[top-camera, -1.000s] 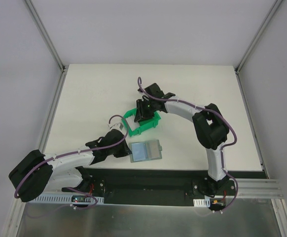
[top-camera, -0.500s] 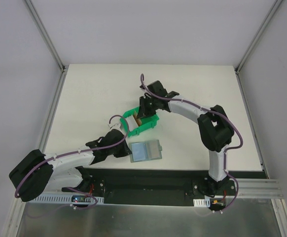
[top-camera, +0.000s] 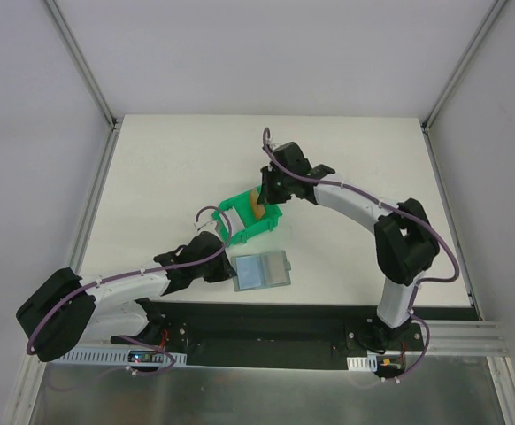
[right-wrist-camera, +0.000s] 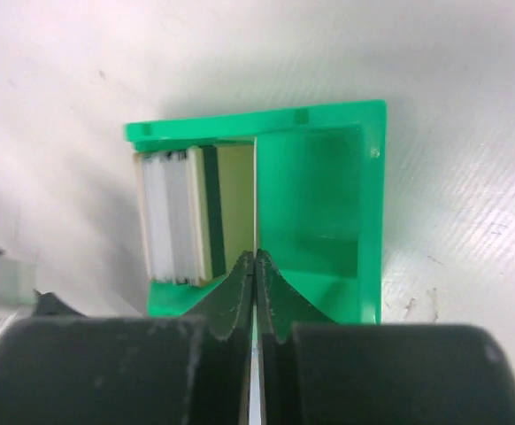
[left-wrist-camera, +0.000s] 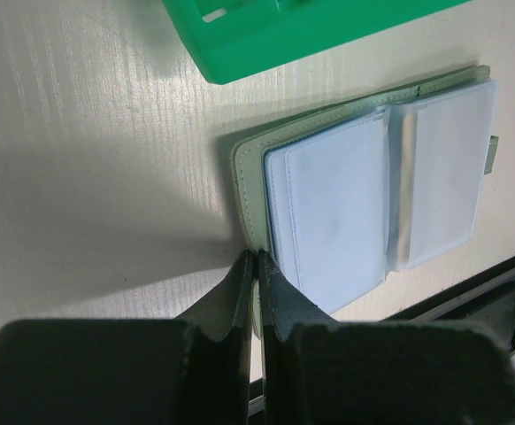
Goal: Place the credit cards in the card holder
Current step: Pick up the credit card from the storage box.
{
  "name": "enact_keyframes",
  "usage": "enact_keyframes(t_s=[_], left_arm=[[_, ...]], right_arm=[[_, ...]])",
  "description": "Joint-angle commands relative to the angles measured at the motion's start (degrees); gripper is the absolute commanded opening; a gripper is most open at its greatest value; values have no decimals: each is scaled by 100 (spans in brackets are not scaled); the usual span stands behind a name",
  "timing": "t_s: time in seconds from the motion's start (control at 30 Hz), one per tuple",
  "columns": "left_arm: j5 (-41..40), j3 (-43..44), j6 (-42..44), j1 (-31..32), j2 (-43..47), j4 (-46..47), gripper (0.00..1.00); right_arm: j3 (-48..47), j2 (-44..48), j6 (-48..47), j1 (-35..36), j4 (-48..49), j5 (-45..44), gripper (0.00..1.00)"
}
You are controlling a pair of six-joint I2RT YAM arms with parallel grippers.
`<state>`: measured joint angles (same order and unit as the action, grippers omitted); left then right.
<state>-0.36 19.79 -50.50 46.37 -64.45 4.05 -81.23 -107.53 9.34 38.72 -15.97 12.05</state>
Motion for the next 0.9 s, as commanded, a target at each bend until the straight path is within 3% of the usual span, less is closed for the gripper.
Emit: enact_keyframes(t_s=[0.0,0.23,0.43,0.63,0.87], left_arm=[[27,104,75,-58,11,-45,0],[27,7,58,-58,108,-45,0],[27,-10,23,-58,160,-45,0],[27,-45,-48,-58,134,-28,0],[194,-72,-144,-58,64,-1,0]], right_arm=[[317,1127,84,-84,532,-213,1],[2292,2734,962,-49,1498,218,0],[4069,3703,1877,565,2527,113,0],[5221,3538,2616,892,3774,77,0],[5565,2782,3003,918,4628,385,1]])
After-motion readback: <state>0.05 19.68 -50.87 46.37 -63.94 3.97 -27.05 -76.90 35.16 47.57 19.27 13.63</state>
